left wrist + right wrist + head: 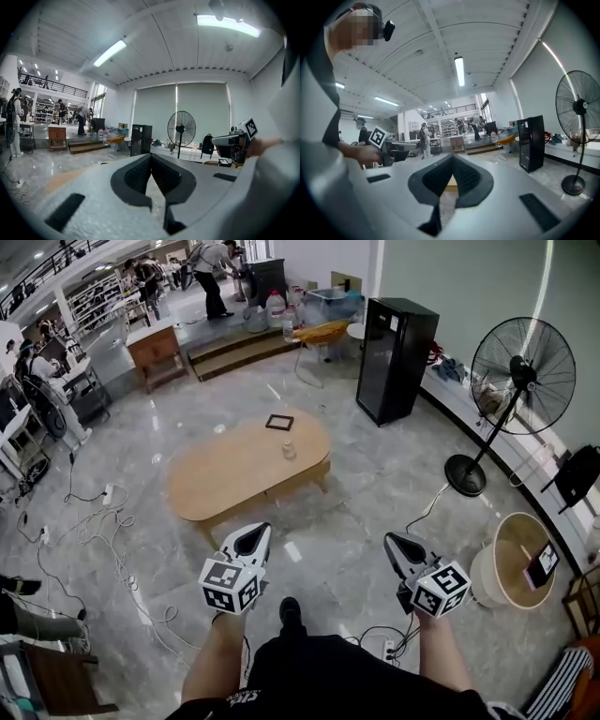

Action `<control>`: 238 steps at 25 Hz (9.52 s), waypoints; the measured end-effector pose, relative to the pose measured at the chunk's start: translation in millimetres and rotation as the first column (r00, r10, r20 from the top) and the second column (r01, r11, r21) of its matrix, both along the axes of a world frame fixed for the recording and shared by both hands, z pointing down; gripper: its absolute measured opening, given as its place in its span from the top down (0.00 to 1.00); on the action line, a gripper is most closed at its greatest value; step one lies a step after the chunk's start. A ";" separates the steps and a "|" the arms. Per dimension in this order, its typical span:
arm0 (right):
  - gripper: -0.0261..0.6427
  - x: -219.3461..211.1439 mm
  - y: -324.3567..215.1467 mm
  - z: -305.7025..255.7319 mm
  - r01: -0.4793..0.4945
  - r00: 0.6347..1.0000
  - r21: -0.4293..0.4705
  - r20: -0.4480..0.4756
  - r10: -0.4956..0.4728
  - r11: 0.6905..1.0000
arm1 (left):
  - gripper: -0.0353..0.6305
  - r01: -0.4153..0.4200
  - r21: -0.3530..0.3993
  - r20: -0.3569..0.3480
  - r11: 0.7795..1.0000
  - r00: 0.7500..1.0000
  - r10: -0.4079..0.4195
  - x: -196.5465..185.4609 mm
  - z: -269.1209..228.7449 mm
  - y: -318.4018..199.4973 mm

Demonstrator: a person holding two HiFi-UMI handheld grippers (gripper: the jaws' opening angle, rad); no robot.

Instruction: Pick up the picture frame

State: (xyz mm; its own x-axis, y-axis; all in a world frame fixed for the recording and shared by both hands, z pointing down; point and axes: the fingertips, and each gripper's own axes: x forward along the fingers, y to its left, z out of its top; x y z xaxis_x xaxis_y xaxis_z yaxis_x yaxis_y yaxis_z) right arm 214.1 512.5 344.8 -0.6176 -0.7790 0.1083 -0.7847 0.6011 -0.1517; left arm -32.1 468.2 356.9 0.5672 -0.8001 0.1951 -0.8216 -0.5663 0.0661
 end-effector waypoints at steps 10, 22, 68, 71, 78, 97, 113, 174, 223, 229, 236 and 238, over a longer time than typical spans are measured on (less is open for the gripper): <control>0.95 -86.7 -129.6 8.6 0.045 0.999 -0.067 -0.003 -0.045 0.997 | 0.93 -0.001 -0.013 -0.015 1.000 1.000 0.001 -70.6 6.6 -124.7; 0.95 -163.4 -201.3 9.4 0.067 0.995 -0.114 -0.072 -0.076 0.991 | 0.93 0.019 -0.068 -0.061 0.998 0.998 -0.023 -153.5 26.3 -197.9; 0.95 -95.7 -623.6 74.0 0.252 0.966 -0.241 0.007 -0.258 0.937 | 0.93 0.140 -0.155 0.001 0.978 0.990 -0.141 -56.8 51.0 -586.7; 0.95 -110.9 -645.1 75.5 0.253 0.965 -0.246 -0.001 -0.262 0.936 | 0.93 0.146 -0.164 -0.007 0.976 0.989 -0.149 -72.8 56.2 -611.3; 0.95 -156.9 -710.3 73.1 0.235 0.967 -0.250 -0.040 -0.252 0.939 | 0.93 0.107 -0.158 -0.019 0.982 0.994 -0.111 -111.1 58.0 -681.3; 0.95 -211.2 -804.0 125.2 0.238 0.961 -0.377 -0.040 -0.272 0.895 | 0.93 0.055 -0.277 0.012 0.959 0.998 -0.054 -149.0 117.9 -782.3; 0.95 -222.3 -847.9 245.9 0.292 0.941 -0.535 0.012 -0.338 0.793 | 0.93 0.000 -0.434 0.109 0.901 0.993 0.053 -109.7 243.8 -824.4; 0.95 -178.7 -891.5 463.5 0.235 0.965 -0.685 0.079 -0.251 0.689 | 0.74 -0.293 -0.683 0.638 0.669 0.207 0.742 -57.2 634.0 -912.8; 0.95 -171.6 -825.7 152.7 0.071 0.994 -0.476 -0.036 -0.101 0.876 | 0.83 -0.163 -0.235 0.225 0.958 0.950 0.217 -111.7 152.1 -808.1; 0.95 -184.3 -820.6 134.2 0.149 0.984 -0.436 -0.025 -0.177 0.887 | 0.83 -0.071 -0.172 0.194 0.982 0.975 0.105 -125.8 112.2 -793.5; 0.95 -183.5 -829.0 95.4 0.300 0.950 -0.319 0.008 -0.314 0.899 | 0.83 0.068 -0.159 0.197 0.985 0.980 -0.036 -125.5 87.0 -778.4; 0.95 -173.0 -822.8 85.1 0.365 0.925 -0.269 0.000 -0.379 0.891 | 0.83 0.113 -0.163 0.182 0.980 0.980 -0.082 -113.7 80.8 -777.6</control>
State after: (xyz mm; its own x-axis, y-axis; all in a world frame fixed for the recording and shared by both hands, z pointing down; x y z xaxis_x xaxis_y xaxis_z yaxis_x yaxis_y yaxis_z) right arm 41.2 -310.3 429.9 -0.8449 -0.4332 0.3138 -0.5222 0.7952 -0.3082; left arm -145.8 -309.4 437.7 0.4335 -0.7958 0.4229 -0.8796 -0.4756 0.0066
